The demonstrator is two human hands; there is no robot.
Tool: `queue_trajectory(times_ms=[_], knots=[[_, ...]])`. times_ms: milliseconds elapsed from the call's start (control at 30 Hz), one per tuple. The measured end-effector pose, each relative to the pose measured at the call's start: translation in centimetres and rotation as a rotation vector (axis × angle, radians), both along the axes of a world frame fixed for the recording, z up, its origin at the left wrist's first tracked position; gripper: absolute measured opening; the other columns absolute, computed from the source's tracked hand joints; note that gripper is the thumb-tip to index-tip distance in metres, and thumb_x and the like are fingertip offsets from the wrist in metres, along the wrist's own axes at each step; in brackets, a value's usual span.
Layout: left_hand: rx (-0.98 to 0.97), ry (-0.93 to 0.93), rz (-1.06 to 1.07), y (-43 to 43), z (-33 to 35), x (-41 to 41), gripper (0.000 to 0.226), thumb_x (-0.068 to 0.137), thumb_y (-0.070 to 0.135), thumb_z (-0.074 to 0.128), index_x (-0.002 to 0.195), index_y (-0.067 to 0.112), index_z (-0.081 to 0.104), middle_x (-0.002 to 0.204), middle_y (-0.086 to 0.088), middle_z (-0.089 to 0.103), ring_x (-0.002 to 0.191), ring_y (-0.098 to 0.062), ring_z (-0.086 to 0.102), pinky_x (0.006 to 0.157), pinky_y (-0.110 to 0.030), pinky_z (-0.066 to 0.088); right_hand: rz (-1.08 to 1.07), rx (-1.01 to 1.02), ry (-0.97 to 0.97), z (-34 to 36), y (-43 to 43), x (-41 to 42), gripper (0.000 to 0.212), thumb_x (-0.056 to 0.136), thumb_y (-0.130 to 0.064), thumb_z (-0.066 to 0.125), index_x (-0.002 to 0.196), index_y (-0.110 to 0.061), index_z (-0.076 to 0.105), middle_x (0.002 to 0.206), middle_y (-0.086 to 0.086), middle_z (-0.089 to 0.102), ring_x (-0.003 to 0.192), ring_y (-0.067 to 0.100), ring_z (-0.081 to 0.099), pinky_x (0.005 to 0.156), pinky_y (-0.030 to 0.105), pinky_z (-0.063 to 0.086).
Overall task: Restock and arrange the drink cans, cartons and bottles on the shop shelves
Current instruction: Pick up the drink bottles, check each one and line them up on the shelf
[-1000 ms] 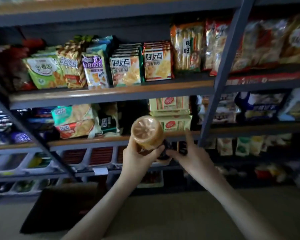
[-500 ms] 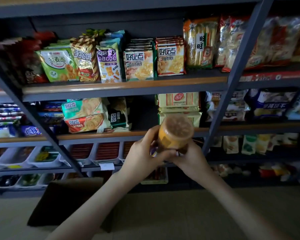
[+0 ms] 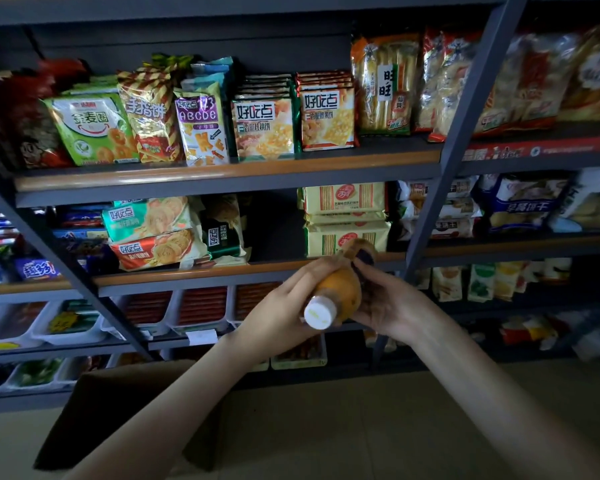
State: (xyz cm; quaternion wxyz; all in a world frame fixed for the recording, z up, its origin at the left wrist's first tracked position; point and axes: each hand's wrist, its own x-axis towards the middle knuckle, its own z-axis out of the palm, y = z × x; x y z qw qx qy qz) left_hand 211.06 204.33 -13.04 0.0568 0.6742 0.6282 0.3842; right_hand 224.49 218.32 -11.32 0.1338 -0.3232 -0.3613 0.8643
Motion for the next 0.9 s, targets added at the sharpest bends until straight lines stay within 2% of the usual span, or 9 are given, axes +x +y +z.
queue_trajectory(times_ms=[67,167,267,333,400,467,667,767,900], knots=[[0.053,-0.044,0.090,0.6,0.4,0.7,0.073,0.076,0.040,0.072,0.139,0.027,0.038,0.134,0.019,0.046,0.121,0.015,0.041,0.092,-0.001,0.035,0.120,0.067,-0.120,0.2,0.5,0.2,0.052,0.086,-0.046,0.061,0.109,0.000,0.064,0.090,0.020,0.071,0.078,0.031,0.071,0.062,0.041,0.061],[0.075,-0.222,0.287,1.4,1.7,1.0,0.059,0.069,0.044,0.078,0.120,0.026,0.055,0.101,0.018,0.065,0.091,0.003,0.063,0.075,-0.009,0.049,0.411,0.533,-0.499,0.3,1.1,0.7,0.096,0.076,-0.083,0.032,0.090,0.004,0.071,0.076,0.019,0.072,0.068,0.030,0.070,0.065,0.036,0.059],[-0.010,-0.503,0.415,2.1,3.1,0.5,0.036,0.073,0.030,0.082,0.102,0.025,0.062,0.088,0.011,0.069,0.080,0.000,0.065,0.064,-0.012,0.051,0.384,1.011,-0.552,0.4,1.4,1.4,0.082,0.074,-0.082,0.039,0.073,-0.006,0.069,0.074,0.010,0.069,0.075,0.030,0.067,0.070,0.034,0.051],[-0.046,-0.612,0.452,2.4,3.8,0.1,0.030,0.075,0.029,0.081,0.099,0.019,0.066,0.086,0.005,0.071,0.077,-0.006,0.067,0.063,-0.015,0.052,0.395,1.224,-0.483,0.5,1.0,1.8,0.057,0.082,-0.070,0.050,0.098,-0.016,0.062,0.095,0.001,0.061,0.090,0.021,0.061,0.075,0.026,0.043],[-0.077,-0.705,0.489,2.7,4.6,-0.1,0.029,0.074,0.034,0.081,0.094,0.017,0.068,0.085,0.000,0.073,0.078,-0.015,0.070,0.071,-0.030,0.059,0.377,1.390,-0.480,0.5,0.2,1.4,0.077,0.077,-0.067,0.059,0.137,-0.021,0.043,0.129,-0.005,0.049,0.121,0.012,0.048,0.093,0.027,0.041],[-0.106,-0.794,0.503,3.1,5.4,-0.2,0.039,0.067,0.045,0.081,0.090,0.015,0.070,0.083,-0.004,0.075,0.079,-0.022,0.072,0.079,-0.045,0.059,0.286,1.456,-0.376,0.7,-0.6,0.7,0.079,0.078,-0.053,0.071,0.143,-0.022,0.036,0.135,-0.006,0.048,0.126,0.012,0.046,0.096,0.026,0.040],[-0.086,-0.764,0.451,4.1,7.3,-0.2,0.066,0.065,0.058,0.077,0.118,0.021,0.063,0.100,0.000,0.074,0.093,-0.012,0.071,0.086,-0.039,0.058,0.117,1.017,-0.087,2.2,-0.2,0.3,0.026,0.084,-0.029,0.072,0.109,-0.030,0.063,0.099,-0.013,0.072,0.096,0.005,0.066,0.075,0.015,0.048],[-0.147,-0.760,0.241,3.9,7.6,-0.1,0.039,0.086,0.029,0.072,0.122,0.025,0.059,0.117,0.001,0.068,0.107,-0.010,0.065,0.092,-0.032,0.054,0.076,0.613,0.109,3.2,0.1,0.2,0.032,0.084,-0.029,0.063,0.113,-0.016,0.066,0.104,-0.002,0.074,0.097,0.016,0.070,0.072,0.025,0.054],[-0.312,-0.713,0.166,3.9,8.5,0.0,0.059,0.073,0.048,0.078,0.126,0.031,0.057,0.113,-0.005,0.070,0.102,-0.015,0.068,0.094,-0.037,0.054,0.025,0.409,0.224,5.3,1.2,0.3,0.032,0.083,-0.029,0.058,0.107,-0.011,0.069,0.105,0.009,0.074,0.094,0.021,0.071,0.073,0.031,0.058]])
